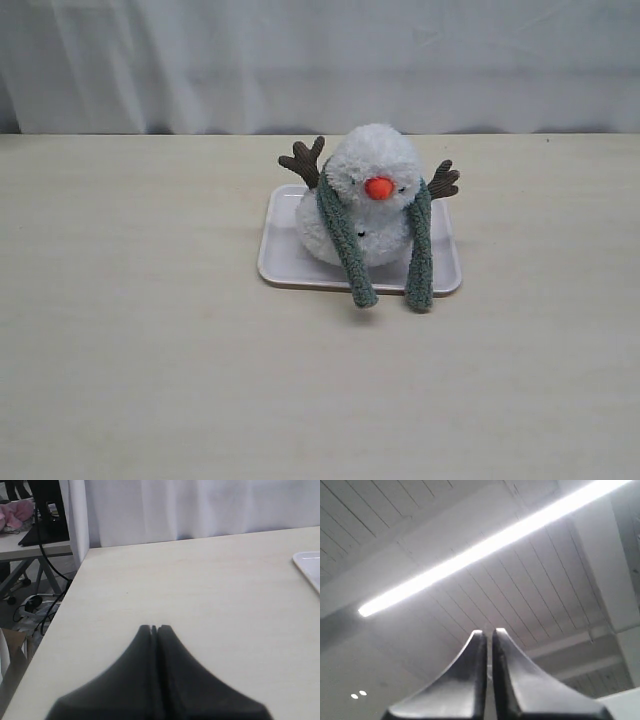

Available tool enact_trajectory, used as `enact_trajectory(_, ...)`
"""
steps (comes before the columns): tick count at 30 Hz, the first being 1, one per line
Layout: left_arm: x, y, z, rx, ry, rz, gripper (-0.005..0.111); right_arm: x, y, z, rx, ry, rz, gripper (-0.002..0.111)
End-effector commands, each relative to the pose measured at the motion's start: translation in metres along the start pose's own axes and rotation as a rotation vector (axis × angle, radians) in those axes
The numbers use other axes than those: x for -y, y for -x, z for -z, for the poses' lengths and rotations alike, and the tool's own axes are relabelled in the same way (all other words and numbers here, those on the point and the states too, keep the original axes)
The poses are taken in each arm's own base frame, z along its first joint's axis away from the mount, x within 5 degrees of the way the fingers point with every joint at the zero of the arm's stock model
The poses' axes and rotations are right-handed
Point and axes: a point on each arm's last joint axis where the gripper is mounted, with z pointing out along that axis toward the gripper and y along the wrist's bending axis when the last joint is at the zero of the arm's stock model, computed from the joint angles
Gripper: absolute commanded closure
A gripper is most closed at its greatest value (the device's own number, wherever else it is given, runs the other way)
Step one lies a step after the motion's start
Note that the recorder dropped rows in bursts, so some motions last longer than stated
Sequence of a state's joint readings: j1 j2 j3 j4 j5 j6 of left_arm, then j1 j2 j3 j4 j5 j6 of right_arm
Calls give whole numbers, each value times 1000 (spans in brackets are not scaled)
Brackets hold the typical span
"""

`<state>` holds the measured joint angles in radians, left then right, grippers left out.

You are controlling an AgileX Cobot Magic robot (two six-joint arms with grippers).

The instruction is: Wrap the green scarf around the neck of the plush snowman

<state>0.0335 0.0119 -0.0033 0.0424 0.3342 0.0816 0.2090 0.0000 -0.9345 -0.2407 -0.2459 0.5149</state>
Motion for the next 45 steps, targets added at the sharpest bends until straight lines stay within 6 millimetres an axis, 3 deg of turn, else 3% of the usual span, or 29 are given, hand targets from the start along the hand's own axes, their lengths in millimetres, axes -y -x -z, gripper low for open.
enact_trajectory(1,0,0,0,13,1,3,107,2,-41,6,-116,-67,79,104)
enact_trajectory(15,0,0,0,11,0,3,107,32,-132,45,-403,-161,79,104)
enact_trajectory(32,0,0,0,11,0,3,107,50,-194,94,-645,-192,114,104)
enact_trajectory(41,0,0,0,12,1,3,107,59,-231,139,-814,-218,53,104)
enact_trajectory(45,0,0,0,12,1,3,107,66,-250,169,-876,-349,-95,104)
